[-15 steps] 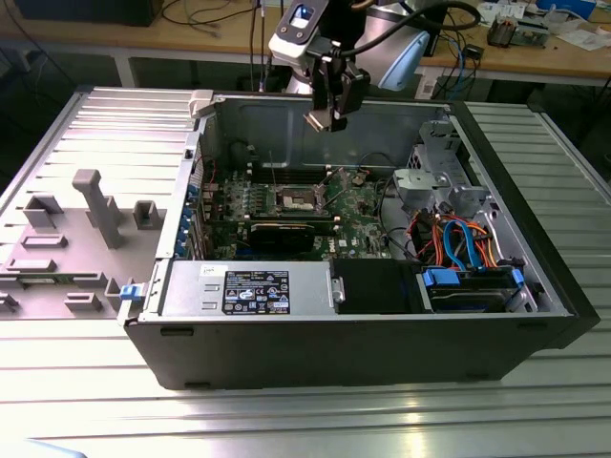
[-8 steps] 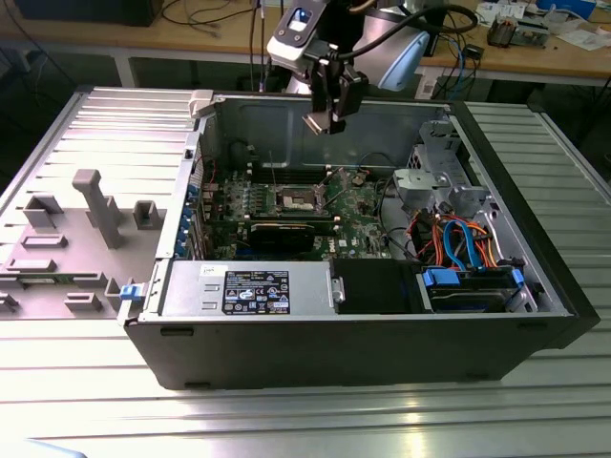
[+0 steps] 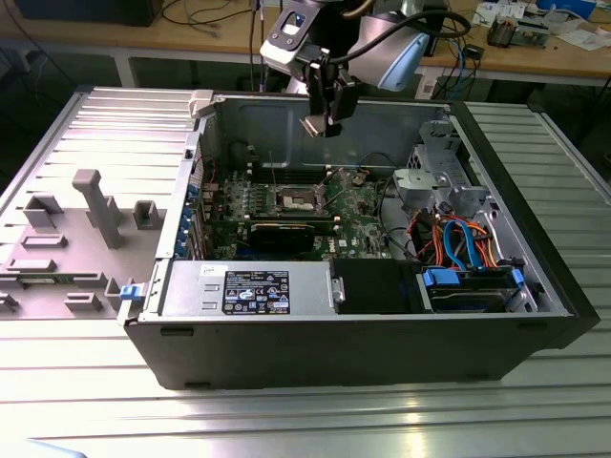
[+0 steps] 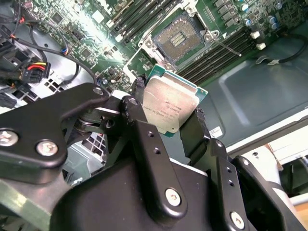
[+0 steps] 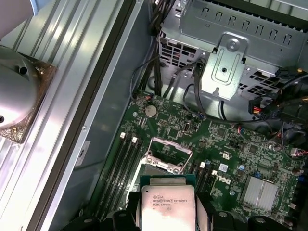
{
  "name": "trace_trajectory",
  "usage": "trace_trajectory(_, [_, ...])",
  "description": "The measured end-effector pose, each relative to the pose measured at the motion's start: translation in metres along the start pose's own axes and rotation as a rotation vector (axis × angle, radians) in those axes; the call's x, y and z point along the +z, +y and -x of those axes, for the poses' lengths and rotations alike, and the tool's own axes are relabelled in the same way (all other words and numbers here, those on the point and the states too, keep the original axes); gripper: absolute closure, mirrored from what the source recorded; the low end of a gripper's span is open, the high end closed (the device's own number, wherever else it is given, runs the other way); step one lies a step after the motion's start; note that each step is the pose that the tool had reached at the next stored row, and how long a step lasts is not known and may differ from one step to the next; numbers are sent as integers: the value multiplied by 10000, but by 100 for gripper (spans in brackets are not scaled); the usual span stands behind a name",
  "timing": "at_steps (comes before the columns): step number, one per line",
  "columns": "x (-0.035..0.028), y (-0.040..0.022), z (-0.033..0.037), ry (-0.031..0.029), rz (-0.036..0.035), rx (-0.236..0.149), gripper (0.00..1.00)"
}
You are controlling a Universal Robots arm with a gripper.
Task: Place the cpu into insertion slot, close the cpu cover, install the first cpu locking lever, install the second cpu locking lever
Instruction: 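Place the cpu into insertion slot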
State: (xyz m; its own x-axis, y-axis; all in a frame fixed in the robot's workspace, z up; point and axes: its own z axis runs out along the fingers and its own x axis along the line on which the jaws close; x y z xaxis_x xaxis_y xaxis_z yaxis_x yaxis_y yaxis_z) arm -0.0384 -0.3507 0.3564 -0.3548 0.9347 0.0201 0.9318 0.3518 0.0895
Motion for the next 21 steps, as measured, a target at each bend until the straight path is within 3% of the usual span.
trace_trajectory(8, [3,0,0,0,2,16,45])
trace_trajectory(15, [26,-2,0,-38,9,453,45])
trace_trajectory(21, [28,-3,0,-43,10,503,45])
